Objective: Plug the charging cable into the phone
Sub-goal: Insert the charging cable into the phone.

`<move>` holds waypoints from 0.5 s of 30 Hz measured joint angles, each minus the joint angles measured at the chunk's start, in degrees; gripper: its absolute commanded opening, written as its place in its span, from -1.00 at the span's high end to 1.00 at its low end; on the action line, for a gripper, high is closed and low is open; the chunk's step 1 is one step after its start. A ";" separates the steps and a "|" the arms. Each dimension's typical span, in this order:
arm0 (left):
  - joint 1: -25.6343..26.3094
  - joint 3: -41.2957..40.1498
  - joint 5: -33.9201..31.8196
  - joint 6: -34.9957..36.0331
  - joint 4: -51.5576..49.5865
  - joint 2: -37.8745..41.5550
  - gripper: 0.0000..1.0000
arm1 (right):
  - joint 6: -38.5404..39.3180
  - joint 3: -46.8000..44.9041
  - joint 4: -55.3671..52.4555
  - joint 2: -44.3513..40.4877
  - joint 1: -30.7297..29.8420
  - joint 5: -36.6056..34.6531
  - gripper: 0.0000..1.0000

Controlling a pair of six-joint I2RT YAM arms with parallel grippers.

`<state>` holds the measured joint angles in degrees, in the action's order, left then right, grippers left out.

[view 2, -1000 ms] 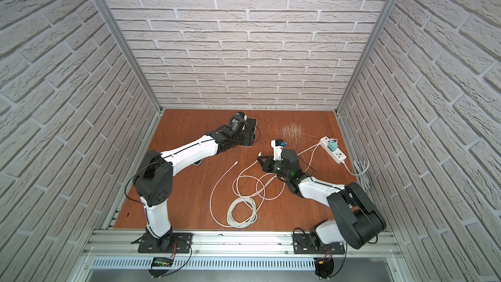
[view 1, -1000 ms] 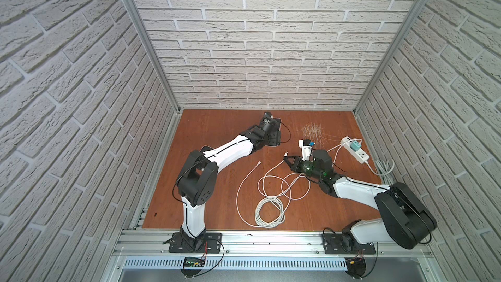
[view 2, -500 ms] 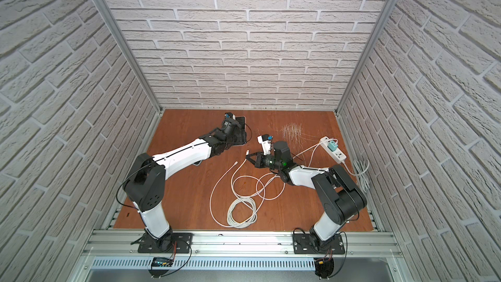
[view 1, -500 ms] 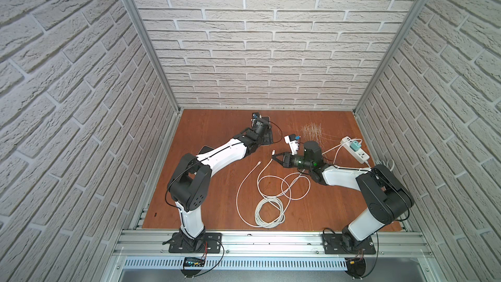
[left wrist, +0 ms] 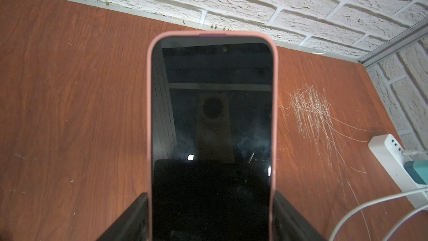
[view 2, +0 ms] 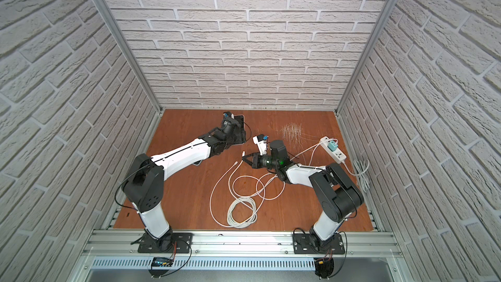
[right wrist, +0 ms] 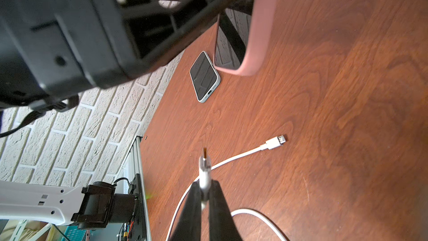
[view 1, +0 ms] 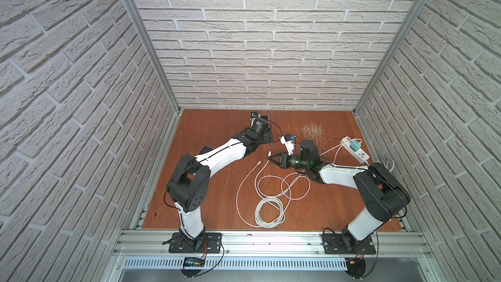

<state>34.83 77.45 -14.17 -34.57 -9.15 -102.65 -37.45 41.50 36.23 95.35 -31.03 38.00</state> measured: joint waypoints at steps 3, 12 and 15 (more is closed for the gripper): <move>0.00 0.11 -0.20 0.00 -0.31 0.00 0.06 | 0.20 0.00 -0.24 0.00 -0.24 0.00 0.93; 0.09 0.11 -1.29 0.04 -0.94 0.00 0.05 | 0.94 1.57 -0.48 0.87 -1.27 0.07 0.93; 0.13 0.11 -1.46 0.04 -1.05 0.02 0.06 | 1.22 1.73 -0.57 0.94 -1.36 0.11 0.94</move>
<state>34.96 77.56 -15.64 -34.52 -10.20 -102.63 -36.23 43.22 35.66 96.29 -32.38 38.11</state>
